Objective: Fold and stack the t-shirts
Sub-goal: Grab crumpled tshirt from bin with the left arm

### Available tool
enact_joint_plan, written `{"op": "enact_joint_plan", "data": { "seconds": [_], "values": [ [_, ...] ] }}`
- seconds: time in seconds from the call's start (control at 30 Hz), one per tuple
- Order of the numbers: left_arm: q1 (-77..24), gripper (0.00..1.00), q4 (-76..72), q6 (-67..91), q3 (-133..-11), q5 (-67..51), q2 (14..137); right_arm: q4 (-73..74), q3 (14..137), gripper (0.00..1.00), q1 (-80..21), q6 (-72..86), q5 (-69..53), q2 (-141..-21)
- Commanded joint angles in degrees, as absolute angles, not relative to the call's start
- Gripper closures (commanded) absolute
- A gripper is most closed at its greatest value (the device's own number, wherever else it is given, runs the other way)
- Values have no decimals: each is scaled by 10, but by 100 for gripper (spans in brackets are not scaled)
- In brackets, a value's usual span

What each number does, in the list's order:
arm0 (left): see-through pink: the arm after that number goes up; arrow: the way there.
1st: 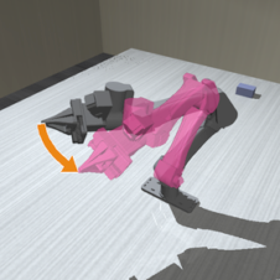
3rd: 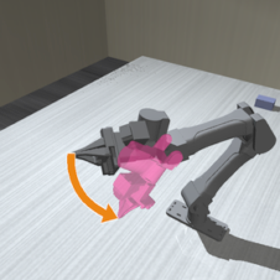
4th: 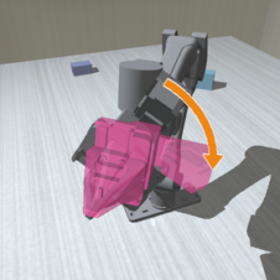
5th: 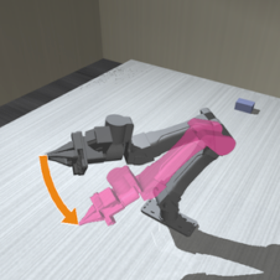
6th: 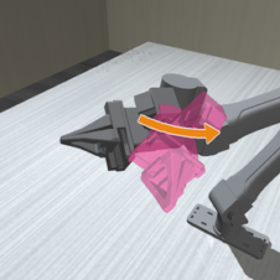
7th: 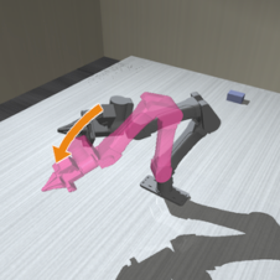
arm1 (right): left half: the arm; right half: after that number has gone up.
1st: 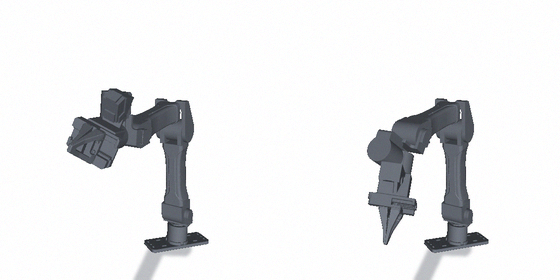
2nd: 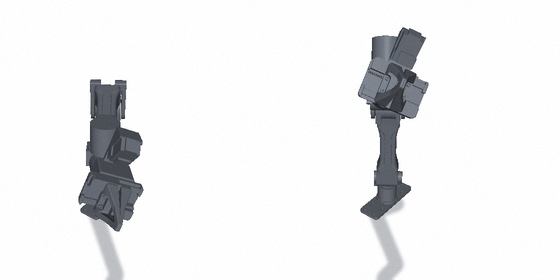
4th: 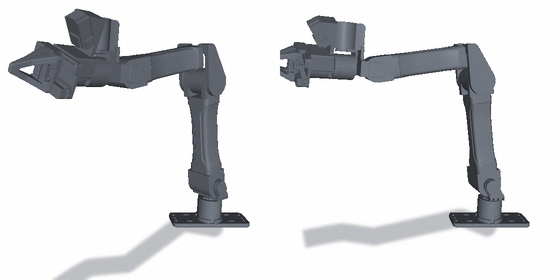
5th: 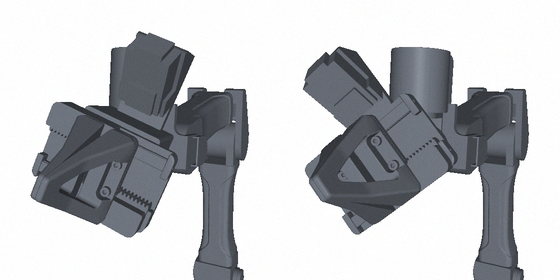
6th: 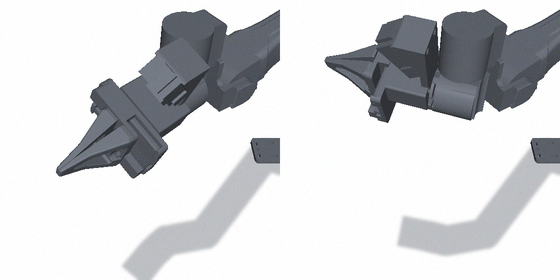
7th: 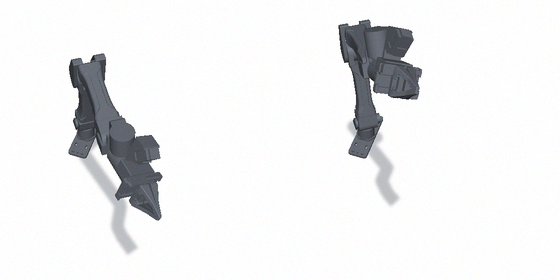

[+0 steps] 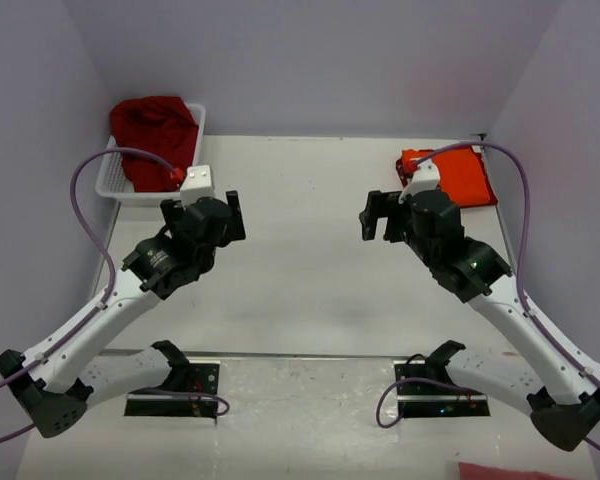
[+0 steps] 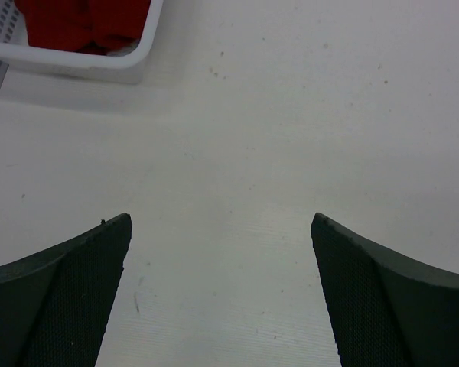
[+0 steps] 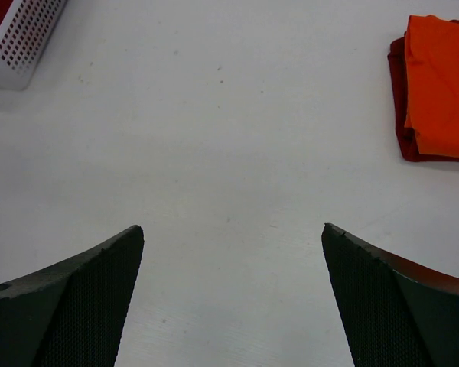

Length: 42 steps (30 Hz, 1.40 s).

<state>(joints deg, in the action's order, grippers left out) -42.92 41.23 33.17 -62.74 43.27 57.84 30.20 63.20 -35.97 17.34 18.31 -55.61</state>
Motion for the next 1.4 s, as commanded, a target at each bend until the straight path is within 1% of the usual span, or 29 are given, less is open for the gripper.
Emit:
{"op": "enact_joint_plan", "data": {
  "seconds": [0.0,0.03,0.1,0.13,0.27,0.3,0.33,0.4,0.43,0.5,0.77,0.97,1.2,1.37],
  "values": [
    [-372,0,407,287,-669,411,602,280,617,1,-368,178,155,-537],
    [-336,0,407,279,-678,401,626,290,618,1,-367,178,147,-534],
    [-302,0,397,248,-705,384,657,306,627,1,-368,174,140,-529],
    [-262,0,369,232,-708,360,688,325,637,1,-372,174,148,-526],
    [-123,0,333,196,-755,252,784,345,641,1,-377,162,142,-487],
    [-100,2,326,182,-780,230,806,347,641,1,-376,161,140,-478],
    [-62,3,322,178,-795,215,853,357,642,1,-376,161,140,-465],
    [-35,8,330,171,-857,179,902,369,644,1,-377,160,133,-460],
    [-18,9,329,170,-873,171,942,380,644,1,-377,159,134,-458],
    [-8,9,316,159,-916,138,972,385,636,1,-377,154,133,-452],
    [27,11,267,127,-1012,38,1101,401,608,1,-378,147,111,-409],
    [34,12,271,115,-1085,54,1179,404,597,1,-378,142,96,-364],
    [38,12,265,106,-1112,66,1223,404,586,1,-378,145,82,-359],
    [39,11,266,102,-1107,100,1247,403,579,1,-378,145,91,-360]
  ]
}}
